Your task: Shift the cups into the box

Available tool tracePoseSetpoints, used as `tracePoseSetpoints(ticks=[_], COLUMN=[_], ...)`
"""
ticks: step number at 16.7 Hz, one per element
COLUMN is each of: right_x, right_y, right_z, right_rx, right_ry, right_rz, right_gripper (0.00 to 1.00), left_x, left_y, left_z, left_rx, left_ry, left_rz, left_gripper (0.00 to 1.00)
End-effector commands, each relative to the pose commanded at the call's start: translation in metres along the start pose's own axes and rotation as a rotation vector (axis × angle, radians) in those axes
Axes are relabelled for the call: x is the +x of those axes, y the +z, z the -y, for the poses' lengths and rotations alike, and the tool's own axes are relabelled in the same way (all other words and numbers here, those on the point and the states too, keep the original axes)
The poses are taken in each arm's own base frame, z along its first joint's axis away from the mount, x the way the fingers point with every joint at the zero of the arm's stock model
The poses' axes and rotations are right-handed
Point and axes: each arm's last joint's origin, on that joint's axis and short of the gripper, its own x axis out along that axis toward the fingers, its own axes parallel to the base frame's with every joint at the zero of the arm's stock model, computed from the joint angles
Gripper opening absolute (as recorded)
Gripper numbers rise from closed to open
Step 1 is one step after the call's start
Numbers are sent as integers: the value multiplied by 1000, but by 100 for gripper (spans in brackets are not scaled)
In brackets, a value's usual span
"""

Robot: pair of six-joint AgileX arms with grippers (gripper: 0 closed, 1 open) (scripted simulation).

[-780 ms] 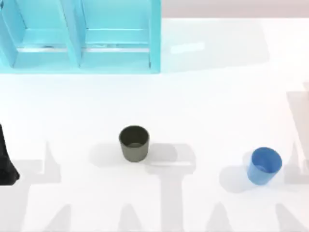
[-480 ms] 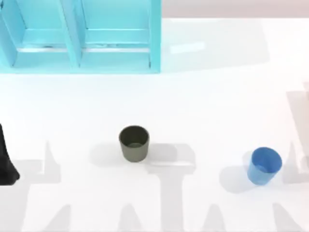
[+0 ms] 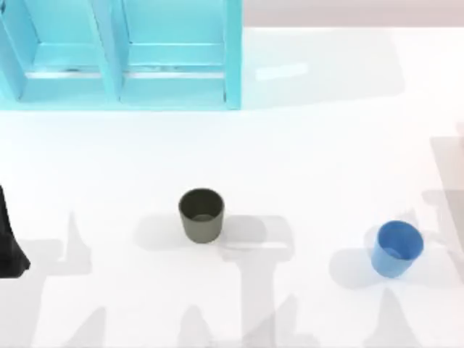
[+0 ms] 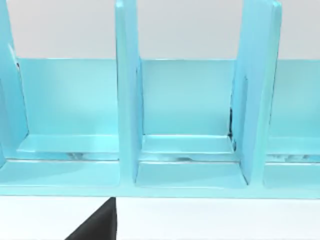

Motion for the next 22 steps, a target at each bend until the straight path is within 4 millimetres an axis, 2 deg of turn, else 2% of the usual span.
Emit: tracePoseSetpoints(ticks=[5,10,14,20,22], right_x=[48,100,119,120,128], right_y=[47,67,74,73,65], right_z=[-28,-59,-73,-72,-72], right_rx=[20,13,8,11,8], right_ry=[-39,-112,-141,-144,-145], right_rz=[-485,-827,-931,-935,-941], right_gripper=[100,100,100,100,100], left_x=[0,0,0,0,0], left_y=[0,0,0,0,0], left_z=[0,0,0,0,0], left_rx=[0,0,0,0,0], left_ry=[0,0,0,0,0], left_rz=[0,0,0,0,0], left_gripper=[100,100,100,100,100])
